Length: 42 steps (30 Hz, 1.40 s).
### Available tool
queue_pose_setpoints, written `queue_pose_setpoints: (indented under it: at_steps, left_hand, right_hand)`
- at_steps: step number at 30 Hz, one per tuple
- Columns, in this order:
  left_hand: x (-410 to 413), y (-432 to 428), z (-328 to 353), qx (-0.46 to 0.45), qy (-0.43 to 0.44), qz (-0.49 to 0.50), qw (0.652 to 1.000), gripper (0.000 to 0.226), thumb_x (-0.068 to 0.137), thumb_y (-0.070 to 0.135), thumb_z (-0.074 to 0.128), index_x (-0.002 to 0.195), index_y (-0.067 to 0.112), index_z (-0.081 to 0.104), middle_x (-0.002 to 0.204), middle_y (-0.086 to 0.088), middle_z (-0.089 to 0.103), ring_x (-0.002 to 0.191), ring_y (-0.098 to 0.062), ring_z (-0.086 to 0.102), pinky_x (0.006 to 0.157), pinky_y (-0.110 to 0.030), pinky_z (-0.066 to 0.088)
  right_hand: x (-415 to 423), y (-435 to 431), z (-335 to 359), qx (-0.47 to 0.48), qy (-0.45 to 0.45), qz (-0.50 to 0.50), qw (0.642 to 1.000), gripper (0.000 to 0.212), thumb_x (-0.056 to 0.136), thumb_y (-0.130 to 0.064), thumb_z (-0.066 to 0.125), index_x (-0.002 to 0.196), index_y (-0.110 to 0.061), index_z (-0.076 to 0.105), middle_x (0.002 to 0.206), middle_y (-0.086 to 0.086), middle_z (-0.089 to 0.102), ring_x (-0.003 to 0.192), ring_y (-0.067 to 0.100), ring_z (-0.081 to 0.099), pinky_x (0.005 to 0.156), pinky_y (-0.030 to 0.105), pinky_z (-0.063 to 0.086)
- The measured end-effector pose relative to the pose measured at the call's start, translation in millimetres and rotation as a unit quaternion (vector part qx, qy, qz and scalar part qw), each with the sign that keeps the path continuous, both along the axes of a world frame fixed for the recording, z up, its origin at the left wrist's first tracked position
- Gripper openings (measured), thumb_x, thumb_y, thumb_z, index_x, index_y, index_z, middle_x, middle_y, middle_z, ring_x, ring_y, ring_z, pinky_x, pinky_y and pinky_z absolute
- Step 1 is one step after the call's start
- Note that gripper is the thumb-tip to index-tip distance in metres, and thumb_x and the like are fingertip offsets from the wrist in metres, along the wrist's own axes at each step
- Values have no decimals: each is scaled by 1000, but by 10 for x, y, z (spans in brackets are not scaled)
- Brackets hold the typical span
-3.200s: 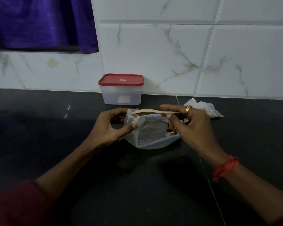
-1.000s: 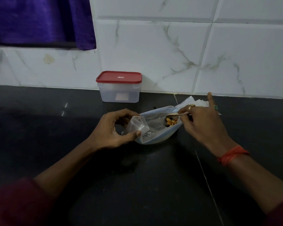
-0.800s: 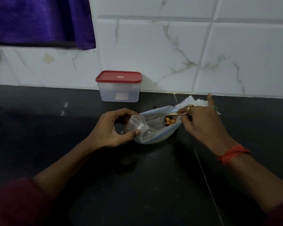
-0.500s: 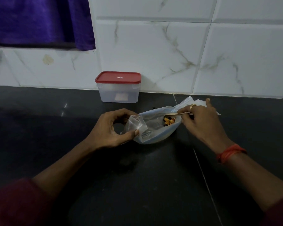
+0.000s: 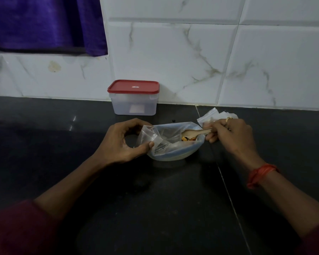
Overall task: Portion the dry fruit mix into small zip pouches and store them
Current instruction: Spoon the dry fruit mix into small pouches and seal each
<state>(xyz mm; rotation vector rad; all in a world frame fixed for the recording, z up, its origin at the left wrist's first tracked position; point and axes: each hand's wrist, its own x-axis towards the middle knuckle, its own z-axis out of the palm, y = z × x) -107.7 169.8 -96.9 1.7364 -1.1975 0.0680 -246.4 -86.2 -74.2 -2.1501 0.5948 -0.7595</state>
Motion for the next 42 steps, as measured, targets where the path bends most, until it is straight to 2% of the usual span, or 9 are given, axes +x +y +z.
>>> queue_pose_setpoints:
  at_steps: [6, 9, 11, 13, 17, 22, 25, 30, 42]
  left_hand:
    - [26, 24, 14, -13, -17, 26, 999, 44, 79, 36, 80, 117, 17, 67, 114, 10, 71, 109, -10, 68, 87, -30, 60]
    - [38, 24, 11, -16, -43, 34, 998, 45, 78, 34, 82, 116, 15, 67, 115, 8, 71, 109, -9, 67, 88, -26, 58]
    - [28, 20, 14, -11, -61, 35, 997, 45, 77, 32, 82, 116, 13, 67, 115, 7, 71, 108, -7, 67, 88, -23, 57]
    - [22, 17, 19, -3, -68, 28, 997, 46, 77, 34, 81, 116, 14, 67, 115, 8, 70, 108, -6, 67, 88, -20, 56]
    - [8, 8, 19, 9, -71, 22, 997, 45, 77, 36, 80, 116, 16, 67, 114, 10, 70, 108, -5, 67, 88, -21, 56]
    - [-19, -6, 15, 5, -77, 25, 997, 42, 77, 30, 82, 114, 15, 68, 112, 9, 71, 106, -5, 68, 88, -23, 57]
    - [-9, -2, 5, 8, -74, 25, 997, 43, 77, 31, 82, 115, 15, 68, 112, 9, 71, 106, -6, 68, 87, -23, 57]
    - [-5, 4, 5, 14, -71, 22, 997, 45, 78, 34, 81, 116, 15, 68, 113, 9, 71, 106, -7, 68, 87, -23, 57]
    - [-16, 3, 17, 12, -69, 34, 997, 45, 77, 32, 82, 116, 15, 69, 113, 10, 71, 105, -4, 68, 85, -20, 57]
  right_hand:
    - [-16, -3, 14, 58, -23, 12, 998, 26, 95, -8, 52, 95, -12, 78, 65, -1, 74, 58, 3, 68, 67, 11, 54]
    - [-57, 16, 16, -97, -56, 30, 993, 21, 94, -11, 58, 96, -20, 77, 67, -8, 72, 65, 2, 68, 97, 20, 50]
    - [-74, -13, -8, -264, -59, 48, 961, 18, 91, -12, 64, 101, -21, 75, 67, -11, 68, 67, 1, 62, 122, 42, 26]
    - [-75, -46, -38, -380, -34, 70, 922, 18, 90, -14, 66, 104, -20, 76, 67, -12, 65, 67, 1, 55, 123, 54, 17]
    - [-56, -40, -46, -431, -7, 75, 899, 18, 90, -21, 63, 99, -18, 78, 66, -3, 70, 68, 10, 66, 121, 56, 21]
    - [24, 22, -68, -303, 12, 37, 952, 28, 96, -24, 52, 95, -14, 78, 65, 0, 71, 101, 24, 66, 125, 34, 14]
    - [36, 23, -75, -137, 7, 43, 990, 29, 97, -18, 50, 88, -14, 78, 60, -3, 70, 68, 10, 70, 96, 35, 53]
    - [64, -19, -108, 105, 30, 12, 994, 29, 91, -14, 52, 76, -6, 76, 65, 6, 74, 66, 17, 74, 92, 43, 56]
    - [51, 28, -135, 109, 9, -1, 994, 18, 91, -18, 63, 80, -11, 75, 66, -2, 75, 69, 8, 74, 90, 35, 57]
